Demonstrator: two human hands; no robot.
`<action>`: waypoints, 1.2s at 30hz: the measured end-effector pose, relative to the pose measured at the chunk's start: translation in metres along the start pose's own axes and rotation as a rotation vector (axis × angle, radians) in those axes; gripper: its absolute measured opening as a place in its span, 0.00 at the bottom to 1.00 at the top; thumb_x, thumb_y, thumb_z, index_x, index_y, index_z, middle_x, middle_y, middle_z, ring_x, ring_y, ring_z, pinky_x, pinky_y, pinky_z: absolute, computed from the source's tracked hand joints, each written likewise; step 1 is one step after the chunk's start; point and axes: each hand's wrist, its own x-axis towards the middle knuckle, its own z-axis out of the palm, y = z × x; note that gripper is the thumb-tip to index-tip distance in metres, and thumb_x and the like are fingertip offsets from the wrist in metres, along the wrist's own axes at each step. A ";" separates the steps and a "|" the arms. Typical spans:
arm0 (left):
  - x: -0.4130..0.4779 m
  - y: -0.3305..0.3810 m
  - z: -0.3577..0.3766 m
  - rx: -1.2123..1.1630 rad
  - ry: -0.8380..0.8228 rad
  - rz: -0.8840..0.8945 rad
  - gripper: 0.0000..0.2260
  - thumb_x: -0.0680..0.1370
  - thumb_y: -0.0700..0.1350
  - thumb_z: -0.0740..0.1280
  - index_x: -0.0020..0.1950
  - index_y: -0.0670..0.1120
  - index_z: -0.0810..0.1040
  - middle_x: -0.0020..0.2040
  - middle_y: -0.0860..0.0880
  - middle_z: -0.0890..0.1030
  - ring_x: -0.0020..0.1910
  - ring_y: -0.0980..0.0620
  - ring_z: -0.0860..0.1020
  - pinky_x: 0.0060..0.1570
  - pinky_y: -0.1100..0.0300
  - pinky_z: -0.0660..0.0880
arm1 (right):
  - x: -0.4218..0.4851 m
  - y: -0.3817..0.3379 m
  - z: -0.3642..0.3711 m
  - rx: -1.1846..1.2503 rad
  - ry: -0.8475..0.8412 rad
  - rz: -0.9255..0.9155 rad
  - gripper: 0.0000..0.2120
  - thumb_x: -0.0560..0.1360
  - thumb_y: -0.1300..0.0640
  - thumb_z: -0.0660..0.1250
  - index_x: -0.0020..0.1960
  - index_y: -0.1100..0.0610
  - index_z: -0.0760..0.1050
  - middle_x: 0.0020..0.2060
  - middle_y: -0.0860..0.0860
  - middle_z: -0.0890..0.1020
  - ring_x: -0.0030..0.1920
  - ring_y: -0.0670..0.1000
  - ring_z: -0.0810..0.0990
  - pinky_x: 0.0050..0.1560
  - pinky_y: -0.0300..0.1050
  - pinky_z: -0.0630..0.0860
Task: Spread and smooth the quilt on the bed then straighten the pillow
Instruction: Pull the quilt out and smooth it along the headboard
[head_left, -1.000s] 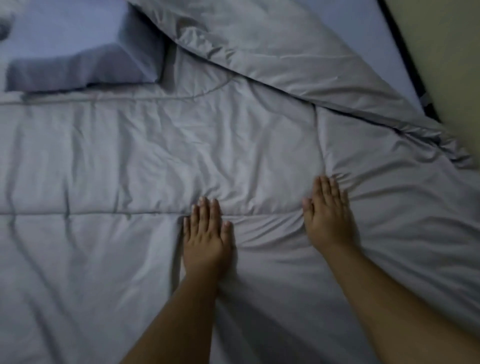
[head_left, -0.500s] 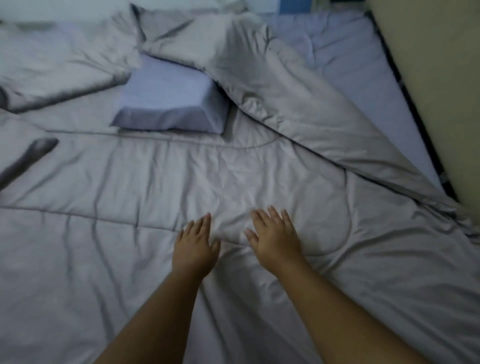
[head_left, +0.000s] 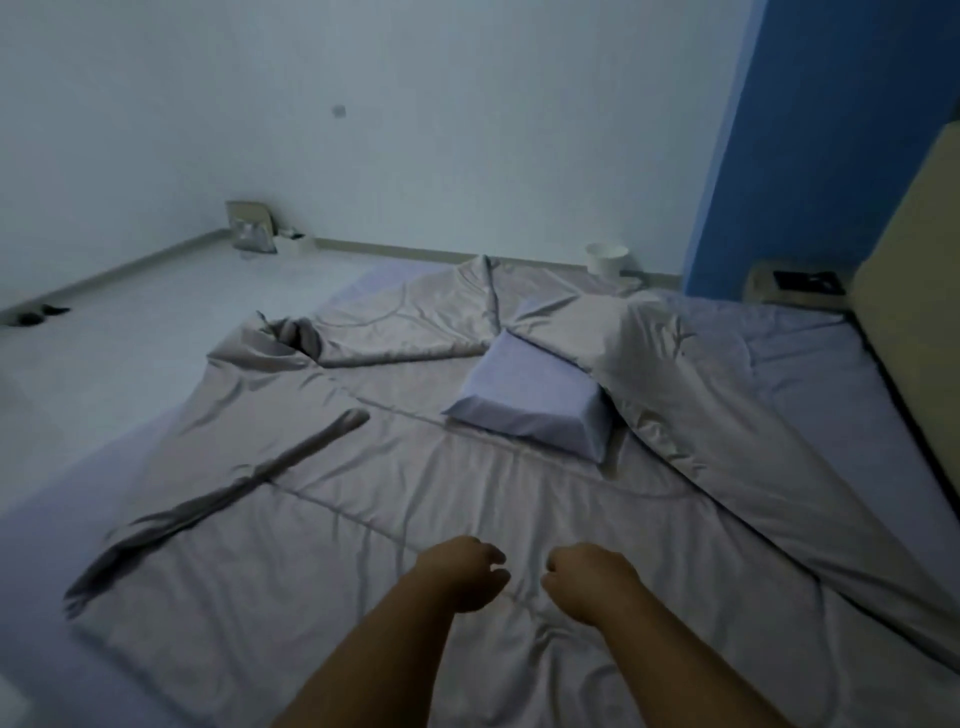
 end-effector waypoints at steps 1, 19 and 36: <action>-0.002 -0.015 -0.008 -0.007 -0.025 0.009 0.22 0.79 0.59 0.55 0.72 0.54 0.67 0.72 0.46 0.69 0.69 0.46 0.68 0.68 0.51 0.66 | 0.008 -0.021 -0.009 -0.013 -0.133 0.019 0.19 0.79 0.48 0.54 0.65 0.56 0.72 0.63 0.54 0.75 0.60 0.55 0.75 0.58 0.48 0.71; -0.023 -0.286 -0.142 0.168 0.061 0.008 0.22 0.80 0.57 0.54 0.72 0.50 0.68 0.71 0.45 0.70 0.69 0.45 0.69 0.69 0.51 0.66 | 0.112 -0.319 -0.098 -0.111 0.003 -0.003 0.20 0.80 0.48 0.53 0.65 0.56 0.71 0.63 0.56 0.75 0.60 0.56 0.74 0.58 0.51 0.69; 0.026 -0.545 -0.217 0.260 -0.066 0.105 0.21 0.81 0.54 0.56 0.71 0.48 0.69 0.70 0.45 0.71 0.67 0.45 0.70 0.66 0.51 0.66 | 0.259 -0.548 -0.095 -0.077 -0.110 0.110 0.19 0.79 0.51 0.56 0.67 0.56 0.69 0.67 0.57 0.72 0.64 0.58 0.72 0.61 0.53 0.70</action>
